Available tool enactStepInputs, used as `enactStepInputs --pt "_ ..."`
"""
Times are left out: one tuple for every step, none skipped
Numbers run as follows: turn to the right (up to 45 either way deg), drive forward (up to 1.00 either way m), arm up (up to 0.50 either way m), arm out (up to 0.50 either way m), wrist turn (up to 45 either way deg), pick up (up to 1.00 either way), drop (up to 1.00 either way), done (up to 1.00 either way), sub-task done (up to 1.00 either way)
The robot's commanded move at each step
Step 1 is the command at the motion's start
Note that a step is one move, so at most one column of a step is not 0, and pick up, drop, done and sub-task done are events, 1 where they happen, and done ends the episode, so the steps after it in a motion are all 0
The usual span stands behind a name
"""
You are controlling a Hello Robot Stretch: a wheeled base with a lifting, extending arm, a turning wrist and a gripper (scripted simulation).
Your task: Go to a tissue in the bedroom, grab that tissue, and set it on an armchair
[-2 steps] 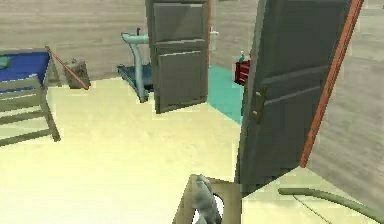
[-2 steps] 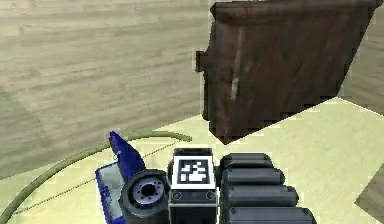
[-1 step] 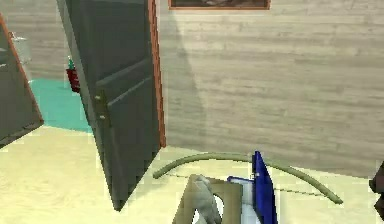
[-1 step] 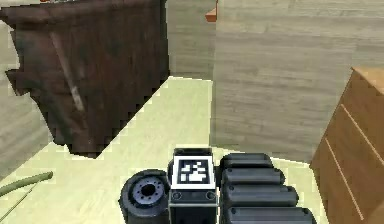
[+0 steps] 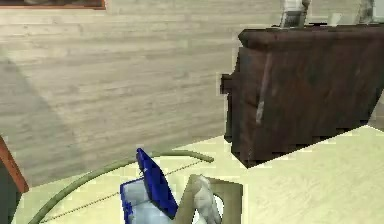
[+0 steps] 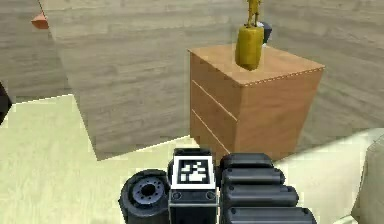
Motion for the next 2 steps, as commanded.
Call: enactStepInputs --pt "-45.0 0.0 0.0 0.0 0.0 0.0 0.0 0.0 0.0" --pt "-45.0 0.0 0.0 0.0 0.0 0.0 0.0 0.0 0.0"
